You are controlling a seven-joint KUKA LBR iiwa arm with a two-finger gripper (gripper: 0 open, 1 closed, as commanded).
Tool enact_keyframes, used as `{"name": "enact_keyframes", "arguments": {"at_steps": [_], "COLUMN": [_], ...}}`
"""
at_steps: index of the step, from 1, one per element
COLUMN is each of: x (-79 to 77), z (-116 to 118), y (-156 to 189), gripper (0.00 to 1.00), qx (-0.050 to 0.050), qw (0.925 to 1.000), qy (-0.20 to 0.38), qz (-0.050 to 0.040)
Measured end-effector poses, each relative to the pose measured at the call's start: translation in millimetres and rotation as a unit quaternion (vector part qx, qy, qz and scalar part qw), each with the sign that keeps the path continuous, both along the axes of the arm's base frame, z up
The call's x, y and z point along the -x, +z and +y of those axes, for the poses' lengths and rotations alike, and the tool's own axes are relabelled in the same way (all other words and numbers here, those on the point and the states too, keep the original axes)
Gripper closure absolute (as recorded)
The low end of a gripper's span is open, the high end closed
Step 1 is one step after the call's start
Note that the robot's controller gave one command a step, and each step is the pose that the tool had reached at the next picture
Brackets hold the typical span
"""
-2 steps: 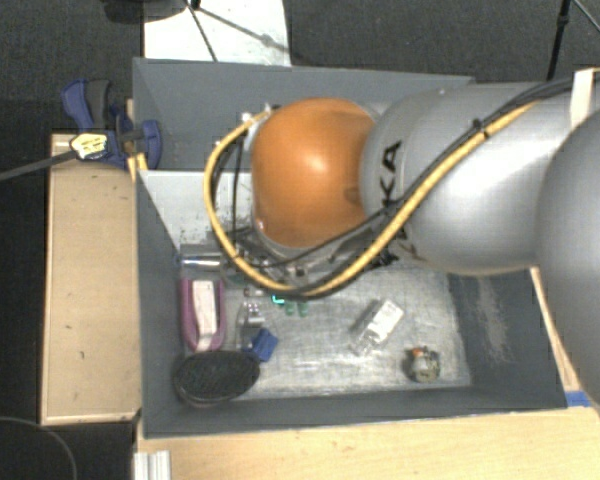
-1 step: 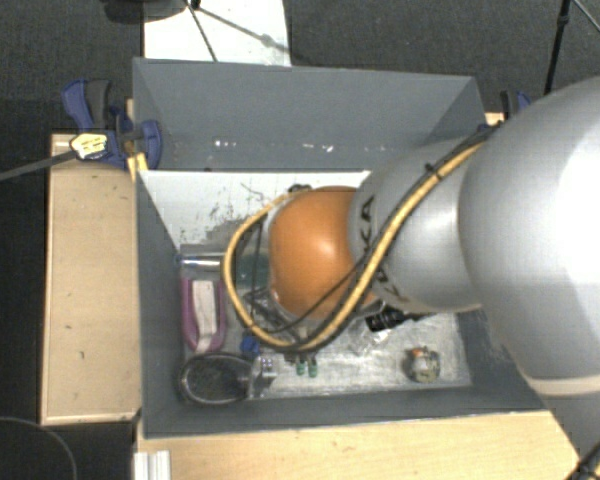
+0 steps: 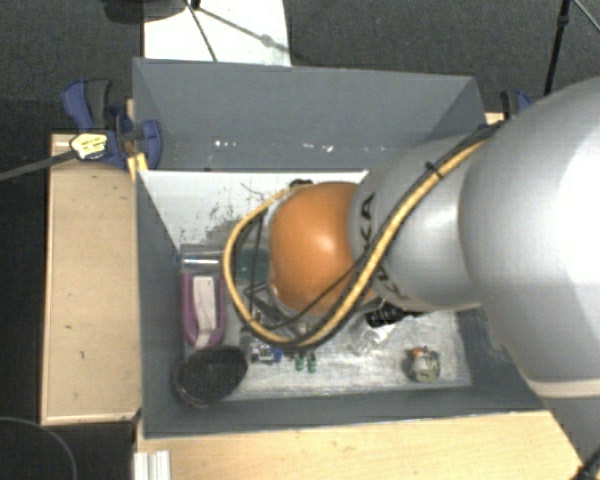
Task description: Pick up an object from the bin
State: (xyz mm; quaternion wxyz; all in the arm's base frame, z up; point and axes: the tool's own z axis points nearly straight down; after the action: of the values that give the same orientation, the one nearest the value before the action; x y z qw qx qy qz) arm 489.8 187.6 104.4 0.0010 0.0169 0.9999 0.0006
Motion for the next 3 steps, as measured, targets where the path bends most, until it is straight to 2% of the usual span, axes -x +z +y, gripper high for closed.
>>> {"name": "enact_keyframes", "arguments": {"at_steps": [1,2,3], "x": [0.5,0.1,0.4], "z": [0.2,0.3,0.0], "y": [-0.4,0.0,-0.4], "gripper": [0.00,1.00,0.00], "qx": [0.000,0.000,0.000], "qw": [1.0000,1.0000,1.0000], "qy": [-0.001,-0.002,-0.002], "qz": [0.0006,0.0002,0.0006]}}
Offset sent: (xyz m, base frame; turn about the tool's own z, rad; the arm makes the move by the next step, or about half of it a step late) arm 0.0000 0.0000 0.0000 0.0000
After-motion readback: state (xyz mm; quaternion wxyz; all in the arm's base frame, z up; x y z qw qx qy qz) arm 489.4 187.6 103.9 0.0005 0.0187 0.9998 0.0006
